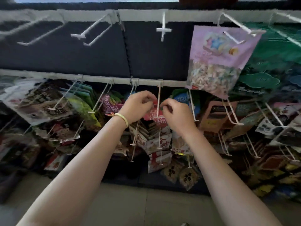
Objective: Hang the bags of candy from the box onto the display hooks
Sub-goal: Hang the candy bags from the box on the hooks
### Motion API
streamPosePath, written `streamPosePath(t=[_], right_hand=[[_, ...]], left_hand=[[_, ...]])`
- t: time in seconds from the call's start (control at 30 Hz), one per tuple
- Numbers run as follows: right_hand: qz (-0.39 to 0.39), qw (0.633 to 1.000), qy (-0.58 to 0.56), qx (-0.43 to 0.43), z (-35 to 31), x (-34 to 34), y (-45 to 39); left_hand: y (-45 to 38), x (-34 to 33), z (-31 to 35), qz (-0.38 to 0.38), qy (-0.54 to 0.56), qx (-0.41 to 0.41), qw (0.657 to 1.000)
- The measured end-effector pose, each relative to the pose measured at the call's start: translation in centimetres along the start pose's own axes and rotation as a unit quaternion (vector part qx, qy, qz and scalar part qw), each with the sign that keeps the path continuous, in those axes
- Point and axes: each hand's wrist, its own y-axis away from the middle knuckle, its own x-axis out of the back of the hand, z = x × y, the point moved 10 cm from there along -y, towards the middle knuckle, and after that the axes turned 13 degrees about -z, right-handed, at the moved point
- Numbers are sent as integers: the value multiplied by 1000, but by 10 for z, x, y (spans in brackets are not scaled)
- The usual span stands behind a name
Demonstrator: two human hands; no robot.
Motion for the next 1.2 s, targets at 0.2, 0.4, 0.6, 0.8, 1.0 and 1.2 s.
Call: streamPosePath(t=[0.2,0.4,0.6,0.8,1.0,1.2], right_hand=[[-48,996,-54,58,-159,-139,-22],[-127,983,-126,51,-306,-293,-53],[-183,969,-152,64,-413,-407,-102],[-214,948,-208,107,-499,-509,-183],[-282,923,-232,118,-593,-619,-273],[-318,919,-206,113,-658,-695,-325]], left_hand=[[127,131,-133,38,39,15,998],[255,257,-263,71,92,71,991],[324,381,-353,137,75,104,982],[343,508,-443,202,-8,130,971],[378,646,-531,298,-53,210,930],[378,744,-606,290,-51,253,921]])
